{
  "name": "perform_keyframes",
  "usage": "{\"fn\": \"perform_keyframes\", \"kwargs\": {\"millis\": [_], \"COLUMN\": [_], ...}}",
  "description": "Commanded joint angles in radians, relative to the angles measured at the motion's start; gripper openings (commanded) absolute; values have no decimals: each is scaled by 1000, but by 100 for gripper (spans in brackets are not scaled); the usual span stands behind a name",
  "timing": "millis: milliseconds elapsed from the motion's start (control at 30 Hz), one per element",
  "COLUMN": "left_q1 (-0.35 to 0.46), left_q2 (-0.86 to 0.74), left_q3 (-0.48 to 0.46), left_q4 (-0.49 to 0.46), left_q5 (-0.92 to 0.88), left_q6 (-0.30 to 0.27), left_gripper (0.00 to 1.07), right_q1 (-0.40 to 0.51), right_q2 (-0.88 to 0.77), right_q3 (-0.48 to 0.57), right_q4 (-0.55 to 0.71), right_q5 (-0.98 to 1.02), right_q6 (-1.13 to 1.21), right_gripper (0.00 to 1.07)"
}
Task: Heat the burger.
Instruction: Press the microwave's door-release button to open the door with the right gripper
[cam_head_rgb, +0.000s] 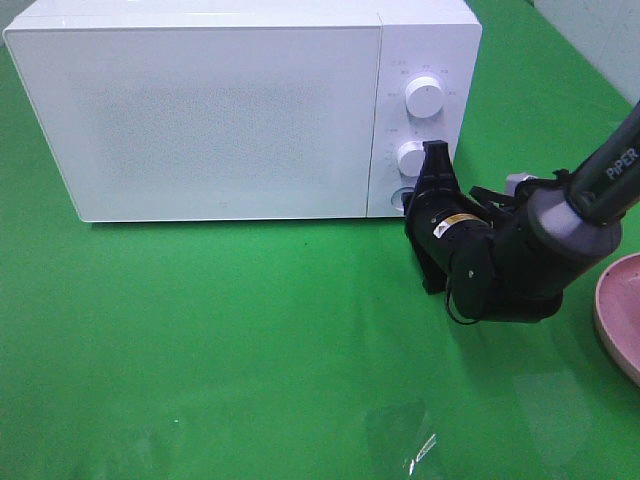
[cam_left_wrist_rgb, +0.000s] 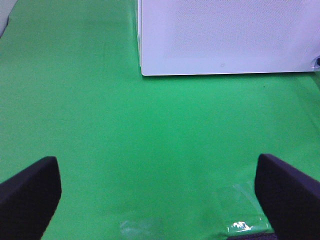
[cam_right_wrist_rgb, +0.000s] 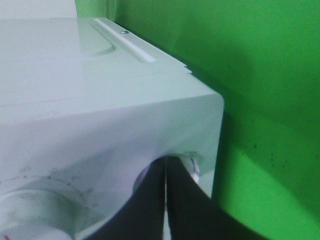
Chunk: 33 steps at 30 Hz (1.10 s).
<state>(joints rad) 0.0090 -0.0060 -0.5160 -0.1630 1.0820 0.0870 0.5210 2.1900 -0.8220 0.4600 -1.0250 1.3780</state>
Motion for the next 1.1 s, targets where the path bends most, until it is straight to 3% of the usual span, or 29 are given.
{"fn": "perform_keyframes", "kwargs": {"millis": [33, 433, 1100], "left_q1": [-5, -5, -5], "left_q2": [-15, -15, -15], "left_q3": [1, 1, 1], "left_q4": [-4, -4, -4], "left_q5": [-11, -11, -11], "left_q6": [-2, -2, -2], "left_gripper": [98, 98, 98], "right_q1": [-9, -9, -9], "right_q2": [16, 16, 79], "right_q3": [-32, -37, -225], "right_q4": [13, 47, 100], "right_q5": [-124, -250, -243], "right_q6": [11, 3, -122], "right_gripper": [0, 0, 0]}}
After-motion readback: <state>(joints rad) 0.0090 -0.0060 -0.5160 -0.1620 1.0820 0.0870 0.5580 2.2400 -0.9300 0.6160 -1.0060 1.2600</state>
